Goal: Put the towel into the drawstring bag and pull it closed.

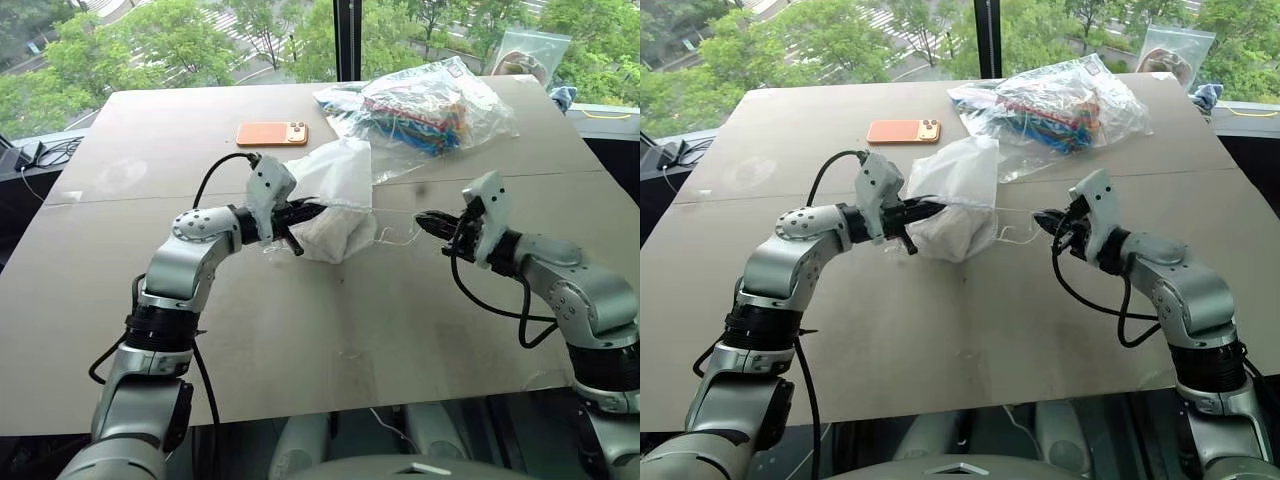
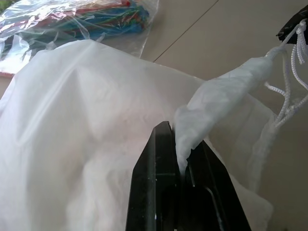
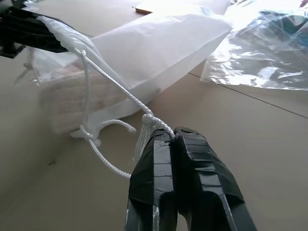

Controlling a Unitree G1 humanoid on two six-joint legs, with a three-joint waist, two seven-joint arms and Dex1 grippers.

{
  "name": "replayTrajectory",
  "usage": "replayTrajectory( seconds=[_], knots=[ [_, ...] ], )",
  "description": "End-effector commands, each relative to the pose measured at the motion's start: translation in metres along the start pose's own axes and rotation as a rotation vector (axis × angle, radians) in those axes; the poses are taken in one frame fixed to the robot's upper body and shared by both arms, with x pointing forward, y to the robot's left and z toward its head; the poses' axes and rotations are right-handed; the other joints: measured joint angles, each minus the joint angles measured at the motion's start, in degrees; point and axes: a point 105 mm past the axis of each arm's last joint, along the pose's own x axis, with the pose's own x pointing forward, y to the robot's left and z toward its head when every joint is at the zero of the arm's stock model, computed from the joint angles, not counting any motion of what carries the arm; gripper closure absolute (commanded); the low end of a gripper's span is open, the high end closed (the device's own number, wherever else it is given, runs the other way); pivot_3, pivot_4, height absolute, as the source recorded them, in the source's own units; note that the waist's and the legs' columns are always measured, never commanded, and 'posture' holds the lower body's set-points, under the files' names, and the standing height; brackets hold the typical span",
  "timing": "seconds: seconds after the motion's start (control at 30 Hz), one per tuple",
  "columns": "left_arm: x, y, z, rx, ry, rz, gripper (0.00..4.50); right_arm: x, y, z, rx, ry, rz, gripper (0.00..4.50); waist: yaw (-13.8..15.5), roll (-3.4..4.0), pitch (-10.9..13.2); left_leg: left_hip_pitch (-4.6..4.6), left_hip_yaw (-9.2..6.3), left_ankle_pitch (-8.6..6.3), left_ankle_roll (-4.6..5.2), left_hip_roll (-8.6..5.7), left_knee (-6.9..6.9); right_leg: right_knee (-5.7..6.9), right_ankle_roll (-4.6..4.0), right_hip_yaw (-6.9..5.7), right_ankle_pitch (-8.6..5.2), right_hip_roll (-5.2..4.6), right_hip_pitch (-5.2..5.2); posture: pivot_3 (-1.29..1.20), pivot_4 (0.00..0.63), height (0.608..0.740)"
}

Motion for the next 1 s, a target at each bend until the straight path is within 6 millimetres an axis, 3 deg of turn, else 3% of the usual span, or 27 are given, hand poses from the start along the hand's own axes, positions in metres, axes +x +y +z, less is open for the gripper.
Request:
replayTrajectory(
  seconds=[0.03, 0.1, 0.2, 0.37, 0.47, 0.57, 0.7, 1.0],
  knots=[
    [-0.006, 0.005, 0.009, 0.029, -0.035, 0.017, 4.50, -0.001, -0.017, 0.014, -0.166, -0.002, -0.130, 4.48, 0.0, 0.00, 0.0, 0.00, 0.01, 0.00, 0.00, 0.00, 0.00, 0.00, 0.00, 0.00, 0.00, 0.00, 0.00, 0.00, 0.150, 0.740],
    [-0.012, 0.004, 0.011, -0.098, -0.060, -0.030, 4.50, 0.002, -0.018, 0.017, -0.188, -0.012, -0.150, 4.48, 0.0, 0.00, 0.0, 0.00, 0.00, 0.00, 0.00, 0.00, 0.00, 0.01, 0.00, -0.01, 0.00, 0.00, 0.00, 0.00, 0.150, 0.740],
    [-0.030, -0.010, 0.024, -0.181, -0.122, -0.153, 3.63, 0.008, -0.011, 0.023, -0.175, -0.044, -0.152, 4.50, -0.2, -0.01, 0.0, -0.01, -0.03, 0.00, 0.00, 0.04, 0.00, 0.01, 0.00, -0.02, 0.00, 0.04, -0.02, 0.00, 0.150, 0.740],
    [-0.074, 0.011, 0.020, -0.476, -0.151, -0.094, 1.17, 0.016, -0.003, 0.024, -0.140, -0.075, -0.150, 4.50, -0.3, 0.00, 0.0, -0.01, -0.03, 0.00, 0.00, 0.06, -0.01, 0.01, -0.01, 0.00, -0.01, 0.05, -0.03, 0.00, 0.150, 0.740],
    [-0.096, 0.027, -0.004, -0.503, -0.084, 0.034, 1.17, 0.018, 0.000, 0.026, -0.128, -0.087, -0.149, 4.50, -0.2, 0.00, 0.0, 0.02, -0.03, 0.00, 0.00, 0.05, 0.00, 0.01, 0.00, -0.02, -0.01, 0.05, -0.02, 0.00, 0.150, 0.740],
    [-0.111, 0.018, -0.040, -0.382, 0.071, 0.097, 1.17, 0.019, 0.002, 0.025, -0.123, -0.090, -0.146, 4.50, -0.3, 0.02, 0.0, 0.07, 0.03, 0.00, 0.00, 0.06, -0.03, 0.00, -0.01, 0.05, -0.01, 0.05, -0.02, 0.00, 0.150, 0.740],
    [-0.104, 0.002, -0.056, -0.284, 0.121, 0.083, 1.17, 0.020, 0.002, 0.025, -0.119, -0.092, -0.141, 4.50, 0.9, 0.00, 0.0, -0.02, -0.04, 0.00, 0.00, 0.06, -0.08, -0.08, -0.03, -0.02, -0.01, -0.04, -0.04, 0.00, 0.150, 0.740],
    [-0.074, -0.002, -0.072, -0.058, 0.141, 0.139, 1.17, 0.021, 0.001, 0.026, -0.123, -0.090, -0.140, 4.50, 1.4, 0.00, 0.0, -0.02, -0.02, 0.00, 0.00, 0.04, -0.07, -0.08, -0.03, -0.02, 0.00, -0.05, -0.03, 0.00, 0.150, 0.740]
  ],
)
